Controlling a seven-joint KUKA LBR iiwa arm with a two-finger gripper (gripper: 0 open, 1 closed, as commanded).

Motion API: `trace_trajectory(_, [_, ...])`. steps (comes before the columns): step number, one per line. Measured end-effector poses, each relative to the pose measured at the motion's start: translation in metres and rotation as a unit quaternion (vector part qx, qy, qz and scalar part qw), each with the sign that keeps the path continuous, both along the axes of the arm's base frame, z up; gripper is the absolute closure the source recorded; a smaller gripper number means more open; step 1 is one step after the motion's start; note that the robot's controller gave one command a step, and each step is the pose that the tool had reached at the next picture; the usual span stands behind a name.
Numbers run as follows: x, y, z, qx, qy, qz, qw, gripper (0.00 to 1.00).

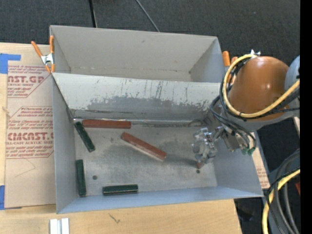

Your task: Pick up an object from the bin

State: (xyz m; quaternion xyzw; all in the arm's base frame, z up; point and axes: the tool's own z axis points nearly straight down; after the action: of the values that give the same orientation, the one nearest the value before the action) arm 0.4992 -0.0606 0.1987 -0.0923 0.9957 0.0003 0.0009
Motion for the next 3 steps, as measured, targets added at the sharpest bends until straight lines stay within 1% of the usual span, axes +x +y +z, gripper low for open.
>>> trace_trajectory(1, [0.000,0.000,0.000,0.000,0.0001,0.000,1.0000,0.00])
trace_trajectory(2, [0.000,0.000,0.000,0.000,0.0001,0.000,1.0000,0.00])
trace_trajectory(3, [0.007,-0.017,-0.058,0.000,-0.0030,-0.001,1.0000,0.00])
